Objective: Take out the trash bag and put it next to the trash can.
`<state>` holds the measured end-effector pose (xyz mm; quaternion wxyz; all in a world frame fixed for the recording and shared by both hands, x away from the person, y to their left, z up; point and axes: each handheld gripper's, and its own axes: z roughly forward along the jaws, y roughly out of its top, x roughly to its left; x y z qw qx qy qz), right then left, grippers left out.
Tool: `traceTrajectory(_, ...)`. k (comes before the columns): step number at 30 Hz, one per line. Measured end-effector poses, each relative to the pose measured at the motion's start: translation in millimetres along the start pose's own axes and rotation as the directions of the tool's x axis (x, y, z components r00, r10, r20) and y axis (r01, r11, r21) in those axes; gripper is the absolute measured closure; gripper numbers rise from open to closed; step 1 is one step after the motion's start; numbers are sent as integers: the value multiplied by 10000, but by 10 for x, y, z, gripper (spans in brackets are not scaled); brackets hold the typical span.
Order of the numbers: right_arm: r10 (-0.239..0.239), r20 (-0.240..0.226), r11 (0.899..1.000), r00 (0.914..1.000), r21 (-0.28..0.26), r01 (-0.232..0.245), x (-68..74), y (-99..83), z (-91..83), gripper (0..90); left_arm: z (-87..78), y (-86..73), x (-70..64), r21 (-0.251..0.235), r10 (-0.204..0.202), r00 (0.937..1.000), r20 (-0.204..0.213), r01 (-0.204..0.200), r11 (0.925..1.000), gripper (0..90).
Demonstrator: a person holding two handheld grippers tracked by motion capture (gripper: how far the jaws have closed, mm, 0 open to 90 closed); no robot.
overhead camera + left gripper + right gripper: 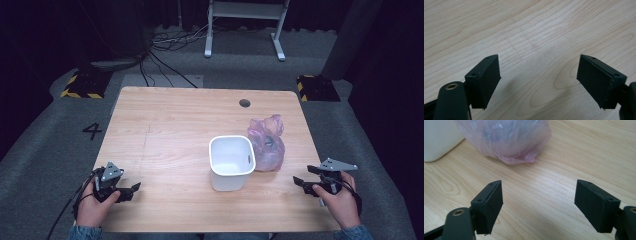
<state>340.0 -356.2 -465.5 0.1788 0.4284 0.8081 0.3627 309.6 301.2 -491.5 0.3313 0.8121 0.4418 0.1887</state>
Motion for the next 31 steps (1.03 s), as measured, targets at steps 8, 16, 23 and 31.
traceTrajectory(8,-82,-54,9996,10000,283,84,39,-129,100,198,82,-80,52,33,286,9994,211,-287,9996,163)
traceTrajectory(16,-523,-295,9971,9982,544,538,62,-222,189,160,96,-107,73,-105,-43,9996,286,46,9999,147)
traceTrajectory(23,-464,-27,9985,9989,300,465,126,-299,260,109,94,-112,45,-115,-273,9996,116,274,9996,143)
traceTrajectory(31,-433,-7,9986,9991,296,433,128,-301,260,108,96,-112,40,-124,-310,9995,85,311,9994,143)
